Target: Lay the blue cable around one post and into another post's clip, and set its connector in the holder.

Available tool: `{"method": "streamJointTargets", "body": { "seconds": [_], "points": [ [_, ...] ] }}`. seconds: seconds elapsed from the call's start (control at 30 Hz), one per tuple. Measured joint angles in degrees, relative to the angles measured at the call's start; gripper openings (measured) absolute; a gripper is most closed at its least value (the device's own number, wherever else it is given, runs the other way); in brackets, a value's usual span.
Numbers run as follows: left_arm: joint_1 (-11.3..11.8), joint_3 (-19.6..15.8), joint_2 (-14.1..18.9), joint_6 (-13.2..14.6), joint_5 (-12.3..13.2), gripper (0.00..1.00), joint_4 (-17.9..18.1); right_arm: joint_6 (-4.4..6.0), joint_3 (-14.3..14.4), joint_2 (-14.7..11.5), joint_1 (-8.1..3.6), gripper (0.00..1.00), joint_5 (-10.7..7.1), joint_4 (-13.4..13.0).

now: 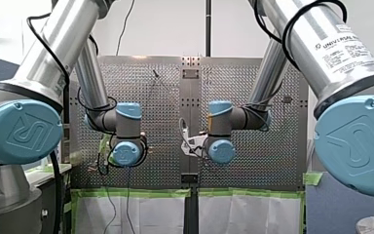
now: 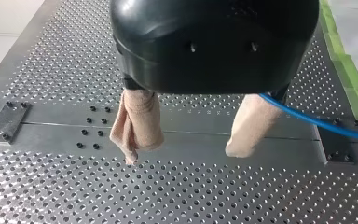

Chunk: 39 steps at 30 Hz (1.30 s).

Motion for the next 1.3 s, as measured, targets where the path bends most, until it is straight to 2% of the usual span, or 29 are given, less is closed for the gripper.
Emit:
{"method": "streamJointTargets", "body": {
  "seconds": [0.17, 0.2, 0.37, 0.4, 1.3],
  "points": [
    [0.00, 0.00, 0.00, 0.00, 0.00, 1.00, 0.00, 0.00, 0.00, 0.00, 0.00, 0.61, 0.00, 0.00],
    [0.00, 0.00, 0.00, 0.00, 0.00, 1.00, 0.00, 0.00, 0.00, 0.00, 0.00, 1.00, 0.00, 0.00],
    [0.00, 0.00, 0.00, 0.00, 0.00, 1.00, 0.00, 0.00, 0.00, 0.00, 0.00, 1.00, 0.00, 0.00],
    [0.00, 0.00, 0.00, 0.00, 0.00, 1.00, 0.00, 0.00, 0.00, 0.00, 0.00, 0.61, 0.00, 0.00],
    [0.00, 0.00, 0.00, 0.00, 0.00, 1.00, 0.00, 0.00, 0.00, 0.00, 0.00, 0.61, 0.00, 0.00]
  ]
}}
